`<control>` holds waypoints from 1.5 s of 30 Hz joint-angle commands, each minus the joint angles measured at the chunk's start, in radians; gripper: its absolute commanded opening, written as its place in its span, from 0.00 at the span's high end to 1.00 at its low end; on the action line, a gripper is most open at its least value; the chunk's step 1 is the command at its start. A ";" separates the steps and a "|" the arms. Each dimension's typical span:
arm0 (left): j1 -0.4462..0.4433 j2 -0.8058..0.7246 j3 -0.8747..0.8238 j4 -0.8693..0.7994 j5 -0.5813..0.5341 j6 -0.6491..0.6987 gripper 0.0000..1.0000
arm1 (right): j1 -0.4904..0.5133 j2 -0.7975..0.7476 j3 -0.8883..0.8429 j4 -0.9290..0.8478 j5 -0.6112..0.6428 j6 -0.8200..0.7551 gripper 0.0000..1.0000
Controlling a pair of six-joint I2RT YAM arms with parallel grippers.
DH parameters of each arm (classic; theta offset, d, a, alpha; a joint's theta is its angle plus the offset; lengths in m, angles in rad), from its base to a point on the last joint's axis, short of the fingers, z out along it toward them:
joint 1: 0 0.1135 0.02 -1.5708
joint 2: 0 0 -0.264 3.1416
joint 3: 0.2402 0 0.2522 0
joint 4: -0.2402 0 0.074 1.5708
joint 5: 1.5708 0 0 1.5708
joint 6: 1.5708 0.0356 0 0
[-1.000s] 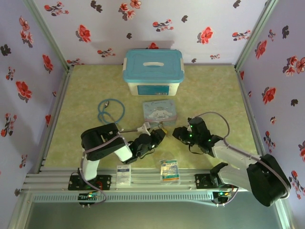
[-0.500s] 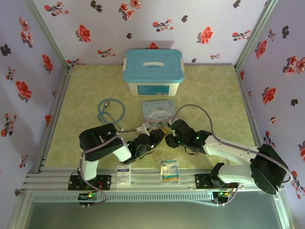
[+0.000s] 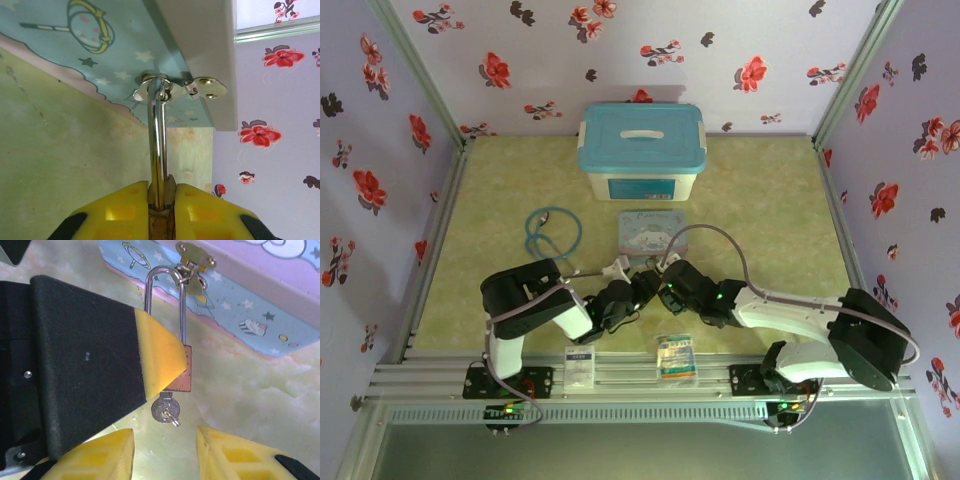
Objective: Unlock the padlock with the key
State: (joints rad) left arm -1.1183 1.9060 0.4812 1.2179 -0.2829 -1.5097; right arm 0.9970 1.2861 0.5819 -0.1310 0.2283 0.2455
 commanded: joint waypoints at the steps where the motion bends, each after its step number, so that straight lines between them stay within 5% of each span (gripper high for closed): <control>1: -0.012 -0.043 0.007 0.086 0.018 0.007 1.00 | 0.007 0.038 -0.012 0.075 0.038 -0.034 0.67; 5: -0.010 -0.036 0.004 0.088 0.018 0.002 1.00 | 0.003 -0.019 -0.071 0.102 0.041 0.025 0.74; 10: -0.011 -0.033 0.006 0.088 0.018 -0.001 1.00 | 0.000 -0.100 -0.153 0.137 0.038 0.046 0.67; 21: -0.004 -0.049 0.000 0.088 0.030 0.002 1.00 | 0.058 0.058 -0.042 0.152 0.116 -0.041 0.64; 31: -0.017 -0.039 -0.002 0.088 0.036 -0.015 1.00 | 0.077 0.161 0.044 0.149 0.263 -0.092 0.79; 34: -0.014 -0.039 -0.006 0.088 0.031 -0.015 1.00 | 0.078 0.155 0.011 0.182 0.188 -0.073 0.85; 39: -0.014 -0.028 -0.015 0.089 0.032 -0.027 1.00 | 0.010 0.122 -0.077 0.348 -0.164 0.040 0.88; 45: -0.008 -0.038 -0.029 0.089 0.030 -0.014 0.98 | -0.082 0.157 -0.131 0.491 -0.354 0.163 0.89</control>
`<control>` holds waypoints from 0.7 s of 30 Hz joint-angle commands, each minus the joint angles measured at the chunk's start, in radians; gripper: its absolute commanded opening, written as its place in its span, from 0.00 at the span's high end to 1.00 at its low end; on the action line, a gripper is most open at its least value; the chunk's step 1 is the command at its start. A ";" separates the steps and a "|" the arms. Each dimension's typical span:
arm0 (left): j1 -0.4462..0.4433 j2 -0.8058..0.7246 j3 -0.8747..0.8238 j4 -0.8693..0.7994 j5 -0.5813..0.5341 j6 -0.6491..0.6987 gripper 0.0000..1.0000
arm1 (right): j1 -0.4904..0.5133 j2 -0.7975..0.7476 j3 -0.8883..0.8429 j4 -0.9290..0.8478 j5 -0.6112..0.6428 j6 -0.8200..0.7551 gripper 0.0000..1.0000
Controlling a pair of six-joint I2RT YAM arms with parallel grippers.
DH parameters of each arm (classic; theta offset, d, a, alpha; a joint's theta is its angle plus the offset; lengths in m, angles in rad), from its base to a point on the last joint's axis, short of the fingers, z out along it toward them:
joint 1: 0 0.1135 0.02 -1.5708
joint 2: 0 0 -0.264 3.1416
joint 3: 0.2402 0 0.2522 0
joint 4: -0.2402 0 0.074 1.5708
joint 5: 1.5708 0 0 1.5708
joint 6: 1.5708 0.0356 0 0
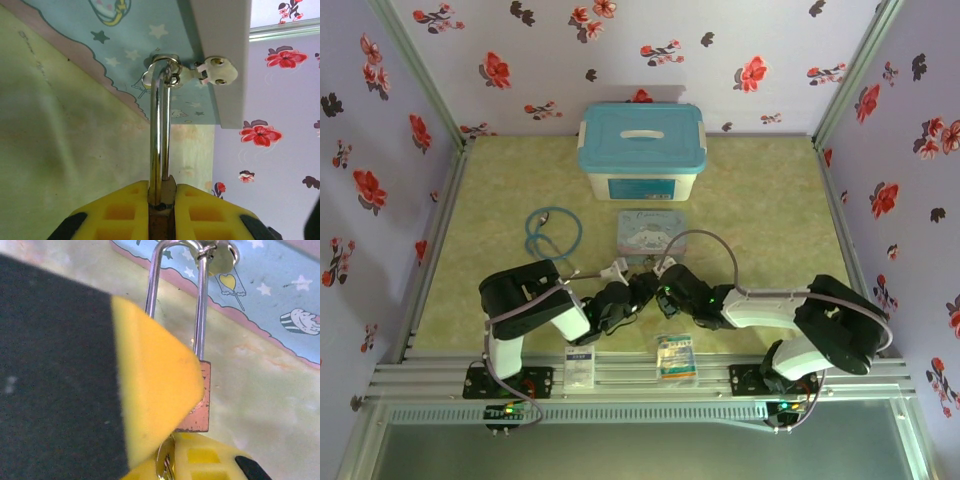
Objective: Unlock the padlock with the key
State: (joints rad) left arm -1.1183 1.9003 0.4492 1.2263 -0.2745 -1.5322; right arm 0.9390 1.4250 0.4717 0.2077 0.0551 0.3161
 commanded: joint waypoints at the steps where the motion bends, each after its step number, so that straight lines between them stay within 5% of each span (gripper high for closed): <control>1: -0.006 -0.031 -0.001 0.081 0.020 0.008 0.96 | -0.038 0.022 -0.030 0.175 -0.212 0.113 0.89; 12: 0.010 -0.033 -0.024 0.081 0.014 0.028 0.88 | -0.090 0.041 -0.084 0.289 -0.346 0.194 0.89; 15: 0.015 -0.036 -0.027 0.081 0.013 0.039 0.98 | -0.091 0.033 -0.084 0.263 -0.341 0.193 0.86; 21: 0.022 -0.053 -0.063 0.079 -0.012 0.046 1.00 | -0.131 -0.078 -0.096 0.123 -0.320 0.196 0.56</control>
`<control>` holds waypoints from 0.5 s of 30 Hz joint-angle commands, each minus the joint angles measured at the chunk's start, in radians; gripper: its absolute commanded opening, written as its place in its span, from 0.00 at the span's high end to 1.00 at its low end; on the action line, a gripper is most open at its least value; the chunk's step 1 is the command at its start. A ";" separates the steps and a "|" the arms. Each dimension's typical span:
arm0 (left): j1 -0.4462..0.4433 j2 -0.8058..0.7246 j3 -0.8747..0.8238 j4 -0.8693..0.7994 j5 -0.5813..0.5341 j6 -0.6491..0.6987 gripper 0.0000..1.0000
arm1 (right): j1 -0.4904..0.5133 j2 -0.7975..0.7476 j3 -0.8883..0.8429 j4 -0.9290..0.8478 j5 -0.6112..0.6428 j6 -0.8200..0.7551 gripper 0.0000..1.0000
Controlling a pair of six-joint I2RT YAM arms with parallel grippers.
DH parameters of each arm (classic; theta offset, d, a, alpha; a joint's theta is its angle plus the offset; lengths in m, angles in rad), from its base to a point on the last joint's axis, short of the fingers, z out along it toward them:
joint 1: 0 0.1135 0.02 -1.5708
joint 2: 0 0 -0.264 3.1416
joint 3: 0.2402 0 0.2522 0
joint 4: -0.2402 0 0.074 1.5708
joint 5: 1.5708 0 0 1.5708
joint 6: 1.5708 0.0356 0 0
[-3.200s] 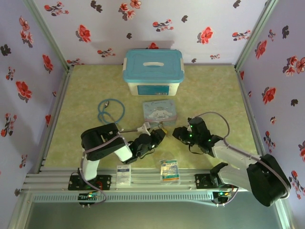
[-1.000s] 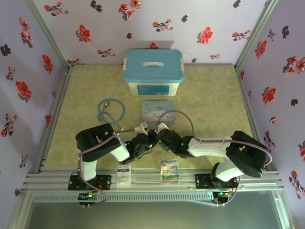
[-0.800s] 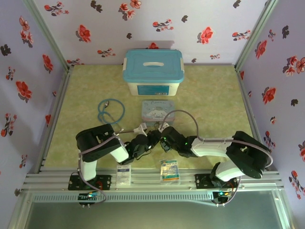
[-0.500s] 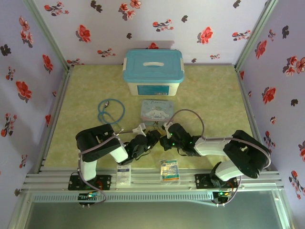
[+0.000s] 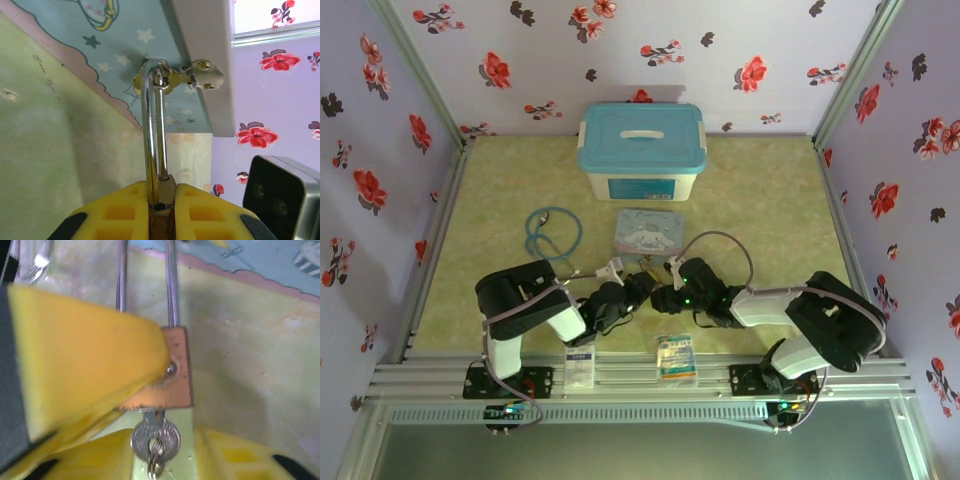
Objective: Unlock the padlock with the key
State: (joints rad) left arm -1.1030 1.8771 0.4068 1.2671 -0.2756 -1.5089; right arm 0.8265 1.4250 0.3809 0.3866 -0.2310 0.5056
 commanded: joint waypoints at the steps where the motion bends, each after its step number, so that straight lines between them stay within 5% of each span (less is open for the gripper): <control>1: 0.008 -0.034 -0.031 0.038 -0.014 0.023 1.00 | -0.033 -0.121 -0.010 -0.098 -0.018 0.007 0.52; 7: 0.017 -0.031 -0.073 0.038 -0.016 0.016 0.99 | -0.101 -0.327 -0.026 -0.252 0.078 0.036 0.37; 15: 0.054 -0.030 -0.102 0.020 0.020 0.041 0.96 | -0.112 -0.191 0.102 -0.330 0.182 0.114 0.38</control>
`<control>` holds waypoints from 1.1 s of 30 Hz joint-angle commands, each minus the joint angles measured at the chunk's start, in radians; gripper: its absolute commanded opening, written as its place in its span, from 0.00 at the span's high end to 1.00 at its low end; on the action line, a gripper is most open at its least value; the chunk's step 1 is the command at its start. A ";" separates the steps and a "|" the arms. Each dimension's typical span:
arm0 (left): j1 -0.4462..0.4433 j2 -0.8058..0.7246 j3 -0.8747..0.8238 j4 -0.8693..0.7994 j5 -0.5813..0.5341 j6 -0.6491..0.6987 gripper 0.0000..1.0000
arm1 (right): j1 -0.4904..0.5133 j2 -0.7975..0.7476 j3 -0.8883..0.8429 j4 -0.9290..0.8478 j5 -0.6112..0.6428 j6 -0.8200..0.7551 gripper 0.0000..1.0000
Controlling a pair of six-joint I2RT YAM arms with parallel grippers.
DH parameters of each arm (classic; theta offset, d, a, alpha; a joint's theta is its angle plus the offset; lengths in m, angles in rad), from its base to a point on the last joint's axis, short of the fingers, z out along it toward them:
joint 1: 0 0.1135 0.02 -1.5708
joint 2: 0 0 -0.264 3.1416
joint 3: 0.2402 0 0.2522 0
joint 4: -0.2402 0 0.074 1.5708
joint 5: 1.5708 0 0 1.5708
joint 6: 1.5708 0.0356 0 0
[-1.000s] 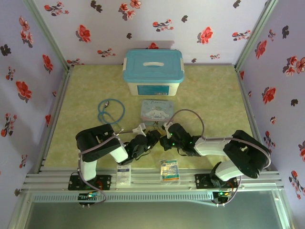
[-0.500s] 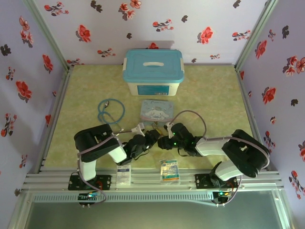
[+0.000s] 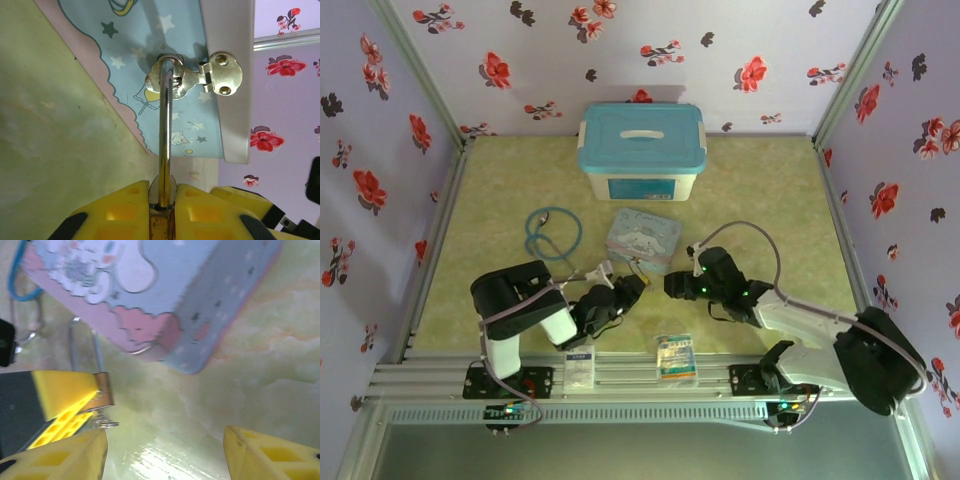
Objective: Unlock the padlock with the key
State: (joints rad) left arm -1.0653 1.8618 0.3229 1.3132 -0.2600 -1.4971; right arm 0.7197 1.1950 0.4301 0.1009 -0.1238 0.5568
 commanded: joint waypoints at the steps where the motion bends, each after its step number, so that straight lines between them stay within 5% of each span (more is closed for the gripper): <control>1: 0.019 -0.015 -0.018 -0.034 0.007 0.028 0.96 | -0.005 0.060 0.071 -0.061 0.115 0.095 0.38; 18: 0.060 -0.156 0.078 -0.477 0.093 0.136 0.94 | -0.001 0.207 0.182 -0.023 0.311 0.183 0.40; 33: 0.065 -0.314 0.268 -1.204 0.031 0.401 0.85 | -0.003 0.312 0.205 0.023 0.232 0.217 0.40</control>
State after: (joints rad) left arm -1.0073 1.5696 0.5598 0.3592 -0.1890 -1.1847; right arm 0.7193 1.4796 0.6132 0.1074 0.1310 0.7536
